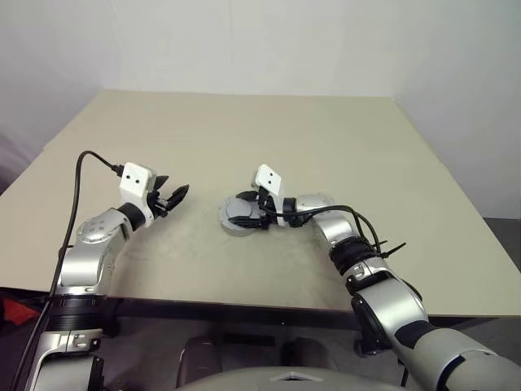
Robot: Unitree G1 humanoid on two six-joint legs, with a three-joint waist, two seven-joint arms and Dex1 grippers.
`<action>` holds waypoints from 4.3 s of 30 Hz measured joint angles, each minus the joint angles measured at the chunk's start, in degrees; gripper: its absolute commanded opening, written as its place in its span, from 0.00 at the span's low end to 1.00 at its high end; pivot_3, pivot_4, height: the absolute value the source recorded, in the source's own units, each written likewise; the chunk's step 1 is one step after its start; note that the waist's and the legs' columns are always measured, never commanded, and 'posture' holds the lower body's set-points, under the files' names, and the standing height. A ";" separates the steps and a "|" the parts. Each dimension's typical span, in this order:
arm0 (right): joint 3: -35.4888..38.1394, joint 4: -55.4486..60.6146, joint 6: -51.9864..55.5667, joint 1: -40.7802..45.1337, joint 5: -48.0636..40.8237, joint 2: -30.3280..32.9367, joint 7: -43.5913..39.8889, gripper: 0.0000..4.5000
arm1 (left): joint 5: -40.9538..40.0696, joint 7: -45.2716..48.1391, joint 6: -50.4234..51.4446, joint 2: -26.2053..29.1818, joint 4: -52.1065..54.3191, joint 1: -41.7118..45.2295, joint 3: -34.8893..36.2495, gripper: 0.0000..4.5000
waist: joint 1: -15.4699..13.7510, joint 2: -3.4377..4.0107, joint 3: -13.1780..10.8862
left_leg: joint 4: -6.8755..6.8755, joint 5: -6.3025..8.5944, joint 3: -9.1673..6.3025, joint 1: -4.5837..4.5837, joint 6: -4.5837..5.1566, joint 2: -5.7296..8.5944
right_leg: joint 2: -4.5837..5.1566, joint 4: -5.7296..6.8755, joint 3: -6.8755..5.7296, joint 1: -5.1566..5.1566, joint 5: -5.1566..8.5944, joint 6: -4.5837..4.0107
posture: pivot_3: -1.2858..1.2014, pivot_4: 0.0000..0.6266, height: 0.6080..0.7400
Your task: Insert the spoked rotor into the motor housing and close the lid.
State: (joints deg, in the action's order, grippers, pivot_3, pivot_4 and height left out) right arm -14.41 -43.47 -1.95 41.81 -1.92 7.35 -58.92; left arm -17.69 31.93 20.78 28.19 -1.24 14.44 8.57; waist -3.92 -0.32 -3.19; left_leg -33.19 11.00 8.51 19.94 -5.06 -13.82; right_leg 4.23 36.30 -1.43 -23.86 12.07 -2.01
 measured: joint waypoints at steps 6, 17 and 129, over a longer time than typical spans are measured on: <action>-0.29 -1.49 -1.36 0.23 0.11 -0.02 0.58 0.71 | 0.01 0.00 0.00 -0.11 0.00 0.00 0.00 0.72 | 0.00 0.01 0.00 | 0.01 0.01 0.00 -0.23 0.01 0.00 | 0.00 0.00 0.00 0.25 0.01 0.02 | 0.52 0.00 1.00; -0.34 -2.38 -2.40 0.38 0.34 0.29 -0.18 0.71 | 0.00 -0.28 0.01 -0.21 0.04 0.00 0.00 0.72 | -0.02 0.05 0.01 | 0.13 0.04 -0.01 -0.47 0.05 0.01 | 0.00 -0.29 -0.02 0.63 0.14 0.24 | 0.52 0.00 1.00; 7.17 8.48 29.11 5.47 -7.59 5.11 -0.02 1.00 | -18.76 -3.16 49.99 -12.71 -4.04 14.45 -1.42 0.00 | 0.00 1.19 1.17 | 2.04 0.22 0.14 -0.77 0.36 0.35 | 0.10 -2.58 -0.17 1.46 0.28 0.45 | 0.52 0.00 1.00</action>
State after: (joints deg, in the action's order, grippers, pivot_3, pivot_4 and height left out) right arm -7.25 -34.98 27.16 47.28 -9.51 12.46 -58.94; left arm -36.45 28.76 70.77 15.48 -5.28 28.89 7.15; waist -3.92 0.87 -2.02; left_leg -31.15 11.22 8.64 19.17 -4.70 -13.47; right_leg 4.33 33.72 -1.61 -22.40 12.36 -1.57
